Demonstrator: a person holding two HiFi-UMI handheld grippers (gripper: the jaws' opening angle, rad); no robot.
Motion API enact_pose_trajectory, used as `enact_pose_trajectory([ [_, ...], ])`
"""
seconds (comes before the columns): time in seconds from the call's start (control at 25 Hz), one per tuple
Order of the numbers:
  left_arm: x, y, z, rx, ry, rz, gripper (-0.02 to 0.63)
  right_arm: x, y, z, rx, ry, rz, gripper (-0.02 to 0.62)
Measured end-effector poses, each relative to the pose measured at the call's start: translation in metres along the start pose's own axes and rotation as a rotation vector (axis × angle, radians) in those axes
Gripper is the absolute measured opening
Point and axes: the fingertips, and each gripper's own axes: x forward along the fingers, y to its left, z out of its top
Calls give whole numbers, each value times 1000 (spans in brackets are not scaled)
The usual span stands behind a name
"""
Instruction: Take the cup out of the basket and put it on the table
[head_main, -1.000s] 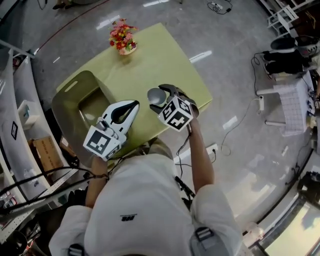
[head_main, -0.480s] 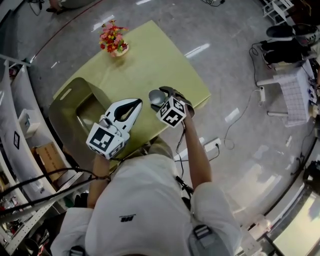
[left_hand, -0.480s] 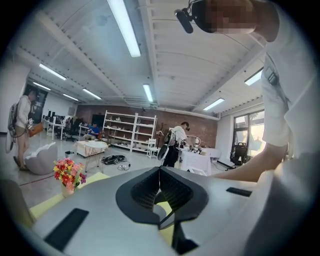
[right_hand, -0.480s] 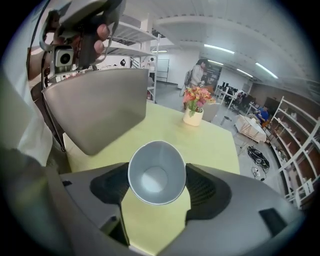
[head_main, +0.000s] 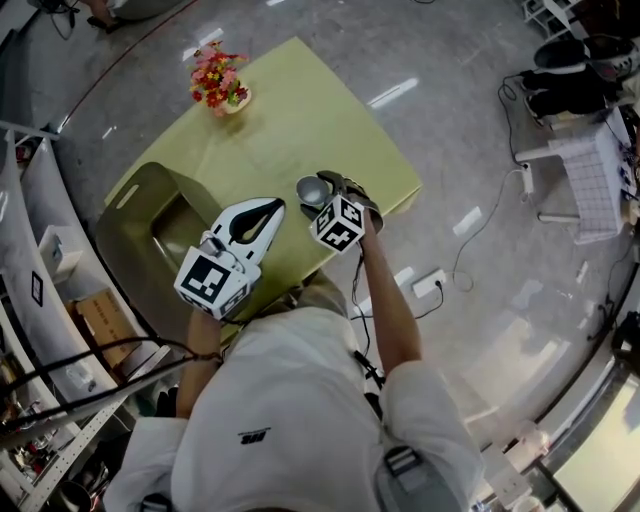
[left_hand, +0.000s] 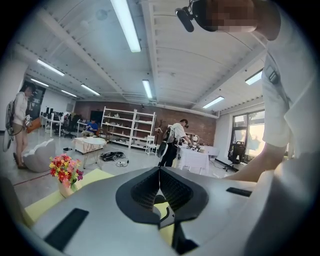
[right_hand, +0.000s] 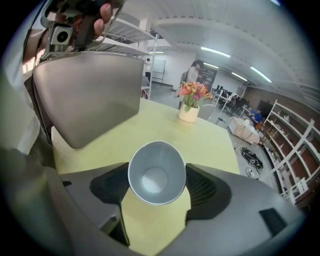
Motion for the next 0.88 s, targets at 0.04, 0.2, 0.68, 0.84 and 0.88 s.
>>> enact_pose_trajectory([
  [0.04, 1, 0, -1, 0, 3, -2, 12, 2, -1, -1, -5, -3, -11, 347],
  [0.2, 5, -1, -1, 5, 10, -10, 12, 9, -2, -6, -6, 4, -24, 347],
  [0.68, 5, -2, 1, 8, 0, -22, 12, 12, 0, -4, 0, 5, -40, 348],
  [0.84, 6, -2, 1, 8, -4, -23, 12, 11, -3, -5, 7, 0, -50, 348],
  [0.88, 6, -2, 1, 8, -6, -23, 12, 10, -3, -5, 10, -3, -51, 348],
])
